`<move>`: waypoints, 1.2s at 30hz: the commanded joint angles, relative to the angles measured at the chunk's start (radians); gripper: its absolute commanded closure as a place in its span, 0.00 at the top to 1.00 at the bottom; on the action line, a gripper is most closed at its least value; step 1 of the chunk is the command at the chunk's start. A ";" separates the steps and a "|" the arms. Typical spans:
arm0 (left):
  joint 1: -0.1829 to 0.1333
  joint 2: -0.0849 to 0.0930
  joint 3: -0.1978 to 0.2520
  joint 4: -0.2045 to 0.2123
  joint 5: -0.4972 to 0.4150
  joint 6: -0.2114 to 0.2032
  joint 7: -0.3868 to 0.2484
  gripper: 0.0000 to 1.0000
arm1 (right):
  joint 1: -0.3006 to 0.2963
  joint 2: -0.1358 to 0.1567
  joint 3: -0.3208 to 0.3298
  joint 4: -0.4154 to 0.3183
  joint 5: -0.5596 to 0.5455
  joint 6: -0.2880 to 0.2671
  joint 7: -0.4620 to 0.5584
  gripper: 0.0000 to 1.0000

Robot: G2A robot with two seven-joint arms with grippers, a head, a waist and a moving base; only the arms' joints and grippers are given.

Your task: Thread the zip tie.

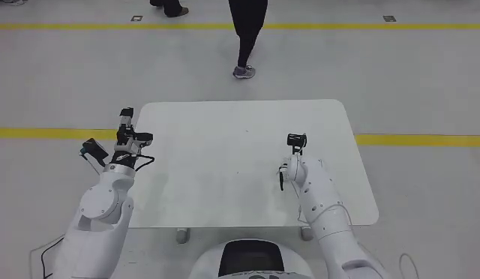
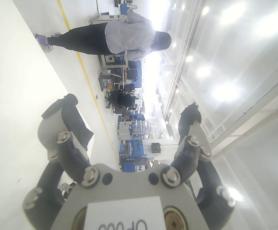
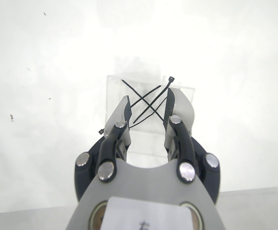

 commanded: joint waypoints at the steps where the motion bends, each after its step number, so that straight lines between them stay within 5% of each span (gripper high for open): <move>1: 0.000 0.000 0.000 0.000 0.000 0.000 0.000 1.00 | 0.003 0.000 0.002 0.007 0.000 0.000 -0.003 0.29; 8: 0.000 0.000 0.000 0.000 0.000 0.000 0.000 1.00 | 0.014 -0.002 0.007 0.028 0.000 0.000 -0.012 0.25; 12: 0.000 0.000 0.000 0.000 0.000 0.000 0.000 1.00 | 0.017 -0.003 0.009 0.033 0.000 0.000 -0.018 0.00; 20: 0.000 0.000 0.000 0.000 0.000 0.000 0.000 1.00 | -0.012 -0.001 0.012 -0.034 0.000 0.000 -0.017 0.00; 29: 0.000 0.000 0.000 0.000 0.000 0.000 0.000 1.00 | -0.111 0.002 0.043 -0.237 0.000 0.000 -0.022 0.00; 36: 0.000 0.000 0.000 0.000 0.000 0.000 0.000 1.00 | -0.148 -0.021 0.062 -0.314 0.001 0.000 -0.051 0.00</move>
